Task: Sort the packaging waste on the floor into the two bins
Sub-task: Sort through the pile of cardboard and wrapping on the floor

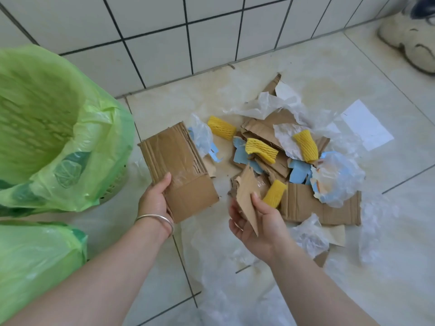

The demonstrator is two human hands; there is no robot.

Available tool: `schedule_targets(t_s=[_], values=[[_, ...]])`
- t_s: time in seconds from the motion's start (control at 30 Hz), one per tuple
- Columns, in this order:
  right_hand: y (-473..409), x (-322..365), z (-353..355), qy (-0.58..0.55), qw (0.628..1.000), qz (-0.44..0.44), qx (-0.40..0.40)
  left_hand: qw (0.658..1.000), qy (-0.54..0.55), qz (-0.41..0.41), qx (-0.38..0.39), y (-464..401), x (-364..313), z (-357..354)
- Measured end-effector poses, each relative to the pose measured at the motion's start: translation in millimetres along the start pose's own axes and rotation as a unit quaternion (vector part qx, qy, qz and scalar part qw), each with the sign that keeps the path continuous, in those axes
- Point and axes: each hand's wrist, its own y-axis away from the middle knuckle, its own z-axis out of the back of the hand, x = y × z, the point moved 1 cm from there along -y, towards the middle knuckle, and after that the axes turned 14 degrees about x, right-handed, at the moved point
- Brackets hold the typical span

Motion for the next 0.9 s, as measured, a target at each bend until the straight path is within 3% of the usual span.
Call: schedule_targets(t_s=[0.13, 0.23, 0.33, 0.5, 0.67, 0.83, 0.9], values=[[-26, 8, -33, 0.057, 0.998, 0.023, 0.015, 1.0, 0.014, 0.01, -0.001, -6, 0, 4], [-52, 19, -47, 0.142, 0.988, 0.052, -0.039, 1.0, 0.014, 0.008, -0.002, -15, 1, 0], [-69, 34, -55, 0.157, 0.981, 0.075, -0.086, 1.0, 0.012, 0.005, -0.021, -26, 1, 0], [-103, 59, -64, 0.276, 0.948, 0.046, -0.155, 0.999, 0.001, -0.003, -0.045, -40, -5, 0], [-125, 50, -67, 0.356, 0.921, 0.044, -0.15, 0.998, -0.01, 0.005, -0.068, -53, -6, 6], [-135, 44, -69, 0.342, 0.929, 0.027, -0.137, 0.996, -0.032, 0.023, -0.083, -58, -4, 15], [-132, 44, -68, 0.381, 0.914, 0.037, -0.134, 0.995, -0.036, 0.025, -0.087, -57, -6, 14]])
